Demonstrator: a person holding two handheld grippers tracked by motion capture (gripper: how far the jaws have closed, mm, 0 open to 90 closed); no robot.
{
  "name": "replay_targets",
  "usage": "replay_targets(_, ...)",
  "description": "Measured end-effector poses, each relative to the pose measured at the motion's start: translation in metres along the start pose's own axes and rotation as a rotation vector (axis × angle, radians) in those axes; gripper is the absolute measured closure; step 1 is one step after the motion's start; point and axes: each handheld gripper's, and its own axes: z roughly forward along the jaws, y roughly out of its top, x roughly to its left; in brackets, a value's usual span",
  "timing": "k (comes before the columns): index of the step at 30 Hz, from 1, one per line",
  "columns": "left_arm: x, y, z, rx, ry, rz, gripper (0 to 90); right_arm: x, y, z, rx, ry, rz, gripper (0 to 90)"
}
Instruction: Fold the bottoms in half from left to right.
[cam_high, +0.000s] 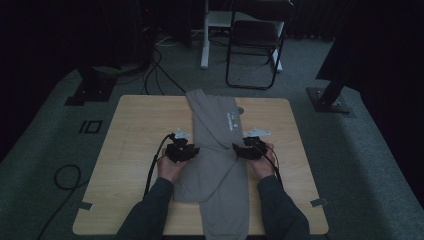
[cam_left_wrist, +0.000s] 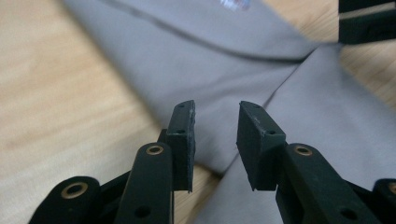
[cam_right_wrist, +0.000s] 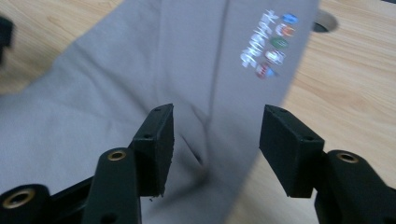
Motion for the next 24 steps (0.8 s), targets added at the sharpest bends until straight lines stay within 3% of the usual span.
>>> replay_targets(6,-0.007,0.001,0.021,0.045,-0.009,0.036,67.1,0.010,0.005,0.034,0.093,0.001,-0.002,45.5)
replay_targets(8,-0.010,0.003,0.032,0.080,0.012,0.052,70.7,0.011,0.002,0.038,0.116,0.001,0.003,45.7)
replay_targets(9,-0.010,0.003,0.032,0.080,0.012,0.052,73.0,0.011,0.002,0.038,0.116,0.001,0.003,45.7)
replay_targets(12,-0.011,0.003,0.035,0.091,0.017,0.055,86.4,0.010,-0.004,0.032,0.141,-0.010,-0.027,61.5)
replay_targets(13,-0.011,0.003,0.035,0.091,0.017,0.055,89.0,0.010,-0.004,0.032,0.141,-0.010,-0.027,61.5)
replay_targets(14,-0.011,0.003,0.035,0.096,0.019,0.059,89.8,0.007,-0.007,0.026,0.150,-0.018,-0.038,78.2)
replay_targets(15,-0.011,0.003,0.035,0.099,0.017,0.058,89.8,0.007,-0.007,0.026,0.150,-0.018,-0.038,78.2)
replay_targets(16,-0.009,0.004,0.034,0.106,0.020,0.061,89.9,0.005,-0.010,0.018,0.136,-0.007,-0.055,84.1)
replay_targets(19,-0.007,0.004,0.034,0.107,0.016,0.050,90.0,0.003,-0.011,0.010,0.117,-0.015,-0.063,85.5)
replay_targets(21,-0.005,0.004,0.034,0.105,0.016,0.047,90.0,-0.004,-0.014,0.001,0.086,0.001,-0.029,85.3)
replay_targets(23,-0.005,0.004,0.034,0.103,0.022,0.049,90.0,-0.006,-0.016,0.002,0.093,0.004,-0.024,84.6)
replay_targets(24,-0.006,0.004,0.034,0.101,0.028,0.052,90.0,-0.007,-0.022,0.006,0.121,-0.008,-0.028,82.3)
